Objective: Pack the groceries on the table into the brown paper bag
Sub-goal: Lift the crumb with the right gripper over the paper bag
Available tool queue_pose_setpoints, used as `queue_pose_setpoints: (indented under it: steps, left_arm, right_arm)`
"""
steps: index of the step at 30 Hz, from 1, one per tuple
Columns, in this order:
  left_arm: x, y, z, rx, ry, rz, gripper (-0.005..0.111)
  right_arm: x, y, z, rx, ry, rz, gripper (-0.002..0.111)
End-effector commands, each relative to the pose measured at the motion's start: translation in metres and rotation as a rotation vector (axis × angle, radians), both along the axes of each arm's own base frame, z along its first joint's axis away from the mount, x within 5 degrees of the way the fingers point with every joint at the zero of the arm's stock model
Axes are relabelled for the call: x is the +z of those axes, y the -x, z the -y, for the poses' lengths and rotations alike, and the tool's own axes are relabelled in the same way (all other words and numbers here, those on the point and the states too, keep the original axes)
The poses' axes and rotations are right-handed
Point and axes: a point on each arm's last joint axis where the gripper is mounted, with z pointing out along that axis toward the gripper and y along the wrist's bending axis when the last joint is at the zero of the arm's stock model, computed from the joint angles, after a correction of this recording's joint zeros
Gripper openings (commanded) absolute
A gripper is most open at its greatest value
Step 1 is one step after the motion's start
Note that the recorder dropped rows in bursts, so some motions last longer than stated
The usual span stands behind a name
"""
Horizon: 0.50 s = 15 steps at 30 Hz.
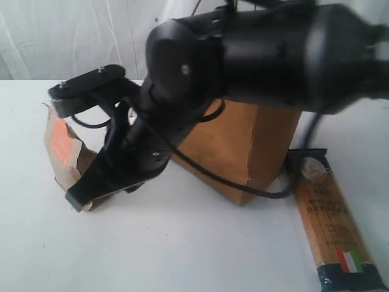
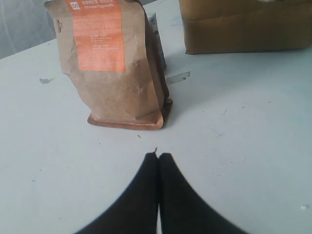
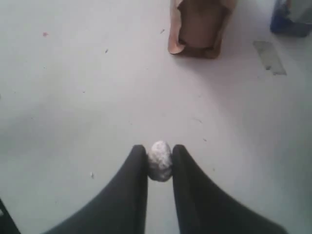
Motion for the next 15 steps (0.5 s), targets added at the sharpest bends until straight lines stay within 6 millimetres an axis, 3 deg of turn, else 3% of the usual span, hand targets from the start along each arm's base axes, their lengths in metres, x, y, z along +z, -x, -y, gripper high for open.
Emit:
queue_pose_setpoints:
  steps: [1,9,15]
  left_arm:
    - [-0.001,0.0,0.0,0.005,0.008,-0.002,0.0]
    - [-0.001,0.0,0.0,0.005,0.008,-0.002,0.0]
    - [-0.001,0.0,0.0,0.005,0.008,-0.002,0.0]
  right_arm:
    - [0.031,0.021,0.044,-0.082,-0.047,0.106,0.0]
    - [0.083,0.047,0.115,-0.296,-0.147,0.314,0.0]
    - [0.109,0.044,0.151,-0.517,-0.159,0.492,0.0]
